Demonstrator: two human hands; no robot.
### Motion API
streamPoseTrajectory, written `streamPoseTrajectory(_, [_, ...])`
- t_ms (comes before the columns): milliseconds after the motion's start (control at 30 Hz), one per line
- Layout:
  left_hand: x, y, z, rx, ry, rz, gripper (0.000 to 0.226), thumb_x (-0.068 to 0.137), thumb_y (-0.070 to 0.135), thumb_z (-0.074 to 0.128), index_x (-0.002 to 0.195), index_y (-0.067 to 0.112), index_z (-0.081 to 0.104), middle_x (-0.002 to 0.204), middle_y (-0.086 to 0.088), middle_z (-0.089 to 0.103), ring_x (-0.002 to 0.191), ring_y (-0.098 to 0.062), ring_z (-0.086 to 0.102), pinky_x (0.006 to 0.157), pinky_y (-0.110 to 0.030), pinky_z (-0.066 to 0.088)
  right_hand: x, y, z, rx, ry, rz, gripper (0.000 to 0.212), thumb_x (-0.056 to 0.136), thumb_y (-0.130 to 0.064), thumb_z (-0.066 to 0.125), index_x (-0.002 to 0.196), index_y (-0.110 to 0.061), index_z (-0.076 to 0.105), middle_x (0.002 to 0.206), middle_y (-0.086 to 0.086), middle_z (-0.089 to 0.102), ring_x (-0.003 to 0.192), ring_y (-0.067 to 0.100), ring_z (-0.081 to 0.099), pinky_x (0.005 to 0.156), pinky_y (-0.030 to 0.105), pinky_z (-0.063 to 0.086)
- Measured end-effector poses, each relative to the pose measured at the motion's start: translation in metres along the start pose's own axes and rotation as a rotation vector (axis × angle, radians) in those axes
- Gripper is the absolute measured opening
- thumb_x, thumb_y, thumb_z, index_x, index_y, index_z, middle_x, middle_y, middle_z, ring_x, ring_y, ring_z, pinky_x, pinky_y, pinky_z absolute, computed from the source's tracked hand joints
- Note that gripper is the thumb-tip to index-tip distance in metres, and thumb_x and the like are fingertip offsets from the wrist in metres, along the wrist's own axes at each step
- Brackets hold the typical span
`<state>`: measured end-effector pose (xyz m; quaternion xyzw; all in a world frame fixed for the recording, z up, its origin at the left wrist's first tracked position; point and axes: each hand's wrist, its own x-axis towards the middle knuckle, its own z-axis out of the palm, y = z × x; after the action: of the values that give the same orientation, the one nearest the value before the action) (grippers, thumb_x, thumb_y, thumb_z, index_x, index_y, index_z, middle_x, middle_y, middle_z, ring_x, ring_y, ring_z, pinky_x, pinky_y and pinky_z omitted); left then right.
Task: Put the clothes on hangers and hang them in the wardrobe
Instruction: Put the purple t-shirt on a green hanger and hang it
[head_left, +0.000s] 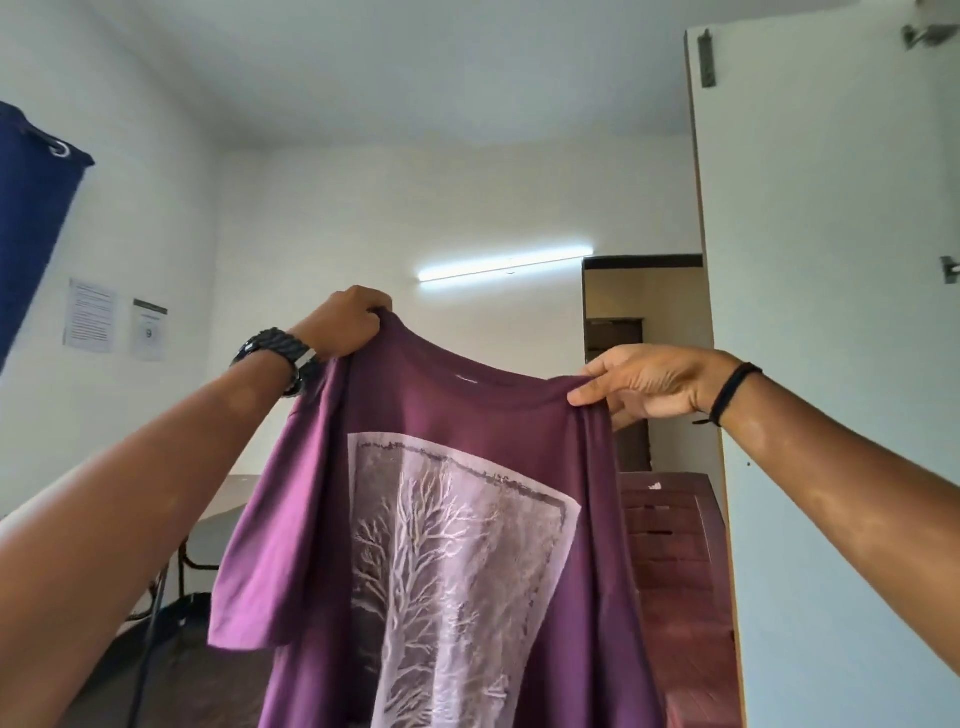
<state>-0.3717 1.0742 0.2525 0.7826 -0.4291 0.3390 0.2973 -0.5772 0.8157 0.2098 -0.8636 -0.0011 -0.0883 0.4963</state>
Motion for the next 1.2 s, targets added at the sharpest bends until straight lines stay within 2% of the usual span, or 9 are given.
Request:
streamPoseTrajectory(233, [-0.01, -0.002, -0.02, -0.224, -0.057, -0.055, 0.014, 0.061, 0.022, 0.044, 0.051, 0.017, 0.036, 0.056, 0.001, 0.034, 0.058, -0.017, 0.028, 0.054, -0.029, 0.021, -0.005, -0.007, 0.019, 0.212, 0.054, -0.268, 0.016, 0.089, 0.002, 0.055, 0.102, -0.005, 0.059, 0.102, 0.011, 0.066, 0.088, 0.017, 0.065, 0.085, 0.028, 0.054])
streamPoseTrajectory(467, [-0.013, -0.005, -0.032, -0.164, -0.016, -0.056, 0.025, 0.077, 0.006, 0.05, 0.054, 0.014, 0.045, 0.058, 0.0, 0.042, 0.057, -0.016, 0.035, 0.055, -0.026, 0.026, -0.016, -0.026, 0.021, 0.242, -0.026, -0.29, 0.046, 0.072, -0.025, 0.072, 0.108, 0.003, 0.063, 0.102, 0.012, 0.07, 0.088, 0.019, 0.068, 0.078, 0.026, 0.057])
streamPoseTrajectory(567, [-0.016, -0.007, -0.037, -0.195, -0.039, -0.036, 0.015, 0.067, 0.016, 0.049, 0.053, 0.014, 0.043, 0.055, 0.001, 0.039, 0.056, -0.015, 0.032, 0.054, -0.027, 0.024, -0.019, -0.03, 0.013, 0.23, 0.006, -0.336, 0.047, 0.074, -0.023, 0.072, 0.112, 0.003, 0.062, 0.105, 0.013, 0.068, 0.091, 0.02, 0.067, 0.082, 0.026, 0.056])
streamPoseTrajectory(667, [-0.02, -0.006, -0.044, -0.269, -0.087, 0.01, 0.011, 0.056, 0.02, 0.044, 0.049, 0.015, 0.037, 0.055, 0.001, 0.034, 0.059, -0.016, 0.028, 0.057, -0.03, 0.02, -0.017, -0.035, 0.011, 0.058, 0.167, -0.375, 0.025, 0.082, 0.002, 0.063, 0.106, -0.003, 0.064, 0.095, 0.011, 0.068, 0.083, 0.016, 0.066, 0.074, 0.023, 0.057])
streamPoseTrajectory(767, [-0.022, -0.001, -0.048, -0.317, -0.176, -0.027, 0.016, 0.065, 0.023, 0.055, 0.057, 0.013, 0.045, 0.06, -0.001, 0.041, 0.061, -0.016, 0.036, 0.058, -0.03, 0.025, -0.013, -0.04, 0.011, -0.176, 0.447, -0.418, 0.027, 0.083, 0.005, 0.065, 0.107, -0.007, 0.061, 0.096, 0.013, 0.065, 0.077, 0.016, 0.063, 0.061, 0.019, 0.054])
streamPoseTrajectory(933, [-0.027, -0.013, -0.048, -0.363, -0.321, -0.107, 0.022, 0.084, -0.001, 0.066, 0.083, 0.011, 0.048, 0.082, -0.008, 0.056, 0.07, -0.018, 0.054, 0.049, -0.019, 0.046, -0.017, -0.045, 0.015, -0.575, 0.642, -0.409, 0.019, 0.09, -0.019, 0.065, 0.105, -0.008, 0.069, 0.098, 0.002, 0.069, 0.092, 0.016, 0.064, 0.085, 0.029, 0.051])
streamPoseTrajectory(1067, [-0.037, -0.022, -0.06, -0.446, -0.207, -0.025, 0.016, 0.087, 0.01, 0.066, 0.096, 0.02, 0.057, 0.084, -0.018, 0.063, 0.07, -0.025, 0.057, 0.056, -0.031, 0.048, -0.032, -0.055, 0.021, -0.54, 0.593, -0.392, 0.035, 0.097, -0.03, 0.052, 0.083, 0.001, 0.062, 0.077, 0.016, 0.062, 0.072, 0.02, 0.057, 0.07, 0.028, 0.044])
streamPoseTrajectory(1133, [-0.041, -0.019, -0.071, -0.45, -0.079, 0.008, 0.005, 0.084, 0.021, 0.069, 0.086, 0.025, 0.067, 0.075, -0.009, 0.066, 0.068, -0.024, 0.059, 0.063, -0.033, 0.049, -0.041, -0.064, 0.021, -0.427, 0.549, -0.402, 0.044, 0.1, -0.032, 0.046, 0.1, 0.009, 0.06, 0.096, 0.027, 0.064, 0.082, 0.029, 0.062, 0.078, 0.034, 0.048])
streamPoseTrajectory(1200, [-0.039, -0.015, -0.088, -0.446, 0.023, 0.034, 0.019, 0.078, 0.035, 0.073, 0.07, 0.018, 0.069, 0.064, -0.003, 0.062, 0.061, -0.017, 0.056, 0.056, -0.026, 0.044, -0.051, -0.075, 0.017, -0.263, 0.475, -0.4, 0.038, 0.101, -0.027, 0.043, 0.109, 0.006, 0.06, 0.102, 0.017, 0.066, 0.087, 0.022, 0.063, 0.08, 0.028, 0.051])
